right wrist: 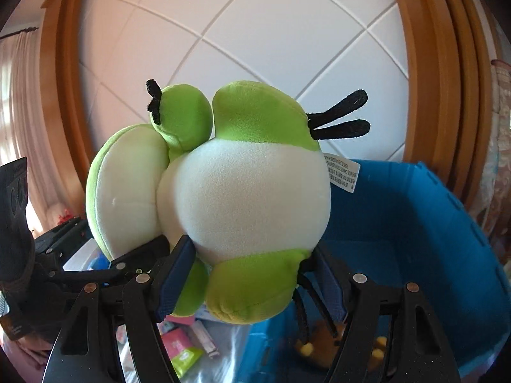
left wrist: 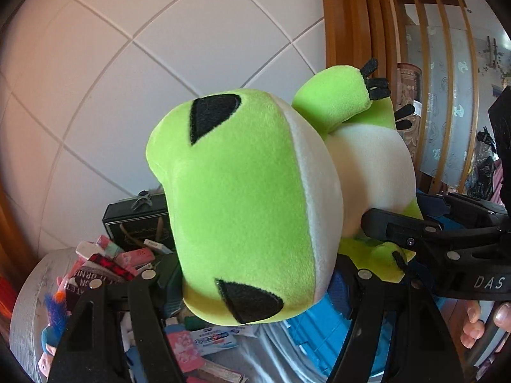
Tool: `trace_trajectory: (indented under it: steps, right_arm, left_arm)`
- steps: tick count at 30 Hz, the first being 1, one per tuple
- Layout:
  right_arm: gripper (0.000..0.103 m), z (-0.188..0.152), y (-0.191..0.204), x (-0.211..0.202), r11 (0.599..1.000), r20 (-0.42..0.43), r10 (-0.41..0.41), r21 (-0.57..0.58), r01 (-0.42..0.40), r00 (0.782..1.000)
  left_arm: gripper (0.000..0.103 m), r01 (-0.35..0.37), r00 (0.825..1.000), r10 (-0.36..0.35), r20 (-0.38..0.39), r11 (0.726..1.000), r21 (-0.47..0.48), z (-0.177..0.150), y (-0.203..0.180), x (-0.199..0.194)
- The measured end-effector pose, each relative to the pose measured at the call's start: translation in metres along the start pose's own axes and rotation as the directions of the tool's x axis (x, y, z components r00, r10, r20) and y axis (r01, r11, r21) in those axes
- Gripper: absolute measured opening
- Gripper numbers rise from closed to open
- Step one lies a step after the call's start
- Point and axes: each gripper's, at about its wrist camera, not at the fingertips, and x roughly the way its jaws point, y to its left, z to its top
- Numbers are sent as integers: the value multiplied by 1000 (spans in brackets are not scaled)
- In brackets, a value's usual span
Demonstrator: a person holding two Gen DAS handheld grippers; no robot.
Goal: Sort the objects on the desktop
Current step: 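Carry the green frog into the blue crate and release it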
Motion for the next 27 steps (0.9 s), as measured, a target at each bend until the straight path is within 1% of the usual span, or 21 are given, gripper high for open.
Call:
trace_trajectory:
  steps: [4, 9, 12, 14, 15, 16, 18, 20, 21, 22, 23, 24, 25, 26, 27]
  right_arm:
    - [72, 5, -53, -9, 998, -14, -46, 35, 46, 999]
    - [72, -6, -121, -10, 994, -62, -64, 90, 69, 996]
    - [72, -19, -149, -12, 989, -84, -84, 115, 93, 993]
    - [72, -29, -168, -7, 986, -102, -89, 135, 103, 991]
    - [72, -34, -177, -3, 983, -114, -87, 149, 104, 990]
    - [72, -39, -185, 2, 981, -124, -86, 162, 105, 989]
    - [73, -51, -197, 12, 975, -136, -99, 182, 124, 986]
    - [75, -59, -204, 16, 967, -134, -161, 179, 183, 978]
    - [82, -60, -206, 17, 963, -134, -146, 205, 172, 980]
    - [91, -56, -210, 13, 962, -112, -134, 223, 157, 985]
    - [103, -55, -208, 9, 959, -93, -164, 216, 181, 982]
    - [103, -48, -208, 7, 952, -74, -230, 192, 240, 970]
    - [103, -41, -205, 6, 936, -70, -306, 162, 313, 950]
    - [103, -39, -213, 14, 927, -81, -329, 160, 339, 941]
    - [103, -34, -217, 21, 927, -94, -327, 163, 339, 940]
  left_arm:
    - [72, 52, 998, -51, -46, 998, 24, 20, -49, 34]
    - [72, 91, 989, -83, -119, 994, 66, 23, -112, 75]
    - [72, 123, 978, -110, -179, 991, 61, 21, -144, 100]
    - [72, 132, 966, -118, -228, 990, 48, 15, -158, 118]
    - [73, 129, 960, -115, -255, 991, 40, 12, -163, 126]
    - [76, 121, 952, -108, -285, 992, 29, 8, -168, 134]
    - [78, 92, 937, -79, -340, 995, 23, 4, -173, 146]
    - [79, 52, 931, -22, -365, 996, 73, -2, -183, 153]
    - [79, 31, 926, 13, -377, 993, 111, -6, -189, 156]
    - [79, 20, 924, 34, -382, 990, 138, -5, -194, 156]
    - [79, -4, 928, 62, -367, 987, 158, -5, -198, 153]
    - [79, -45, 933, 104, -343, 983, 176, -3, -200, 149]
    - [79, -65, 936, 124, -328, 981, 185, -3, -202, 146]
    - [80, -66, 939, 126, -321, 979, 191, -4, -203, 144]
    - [80, -73, 940, 132, -316, 978, 194, -4, -204, 141]
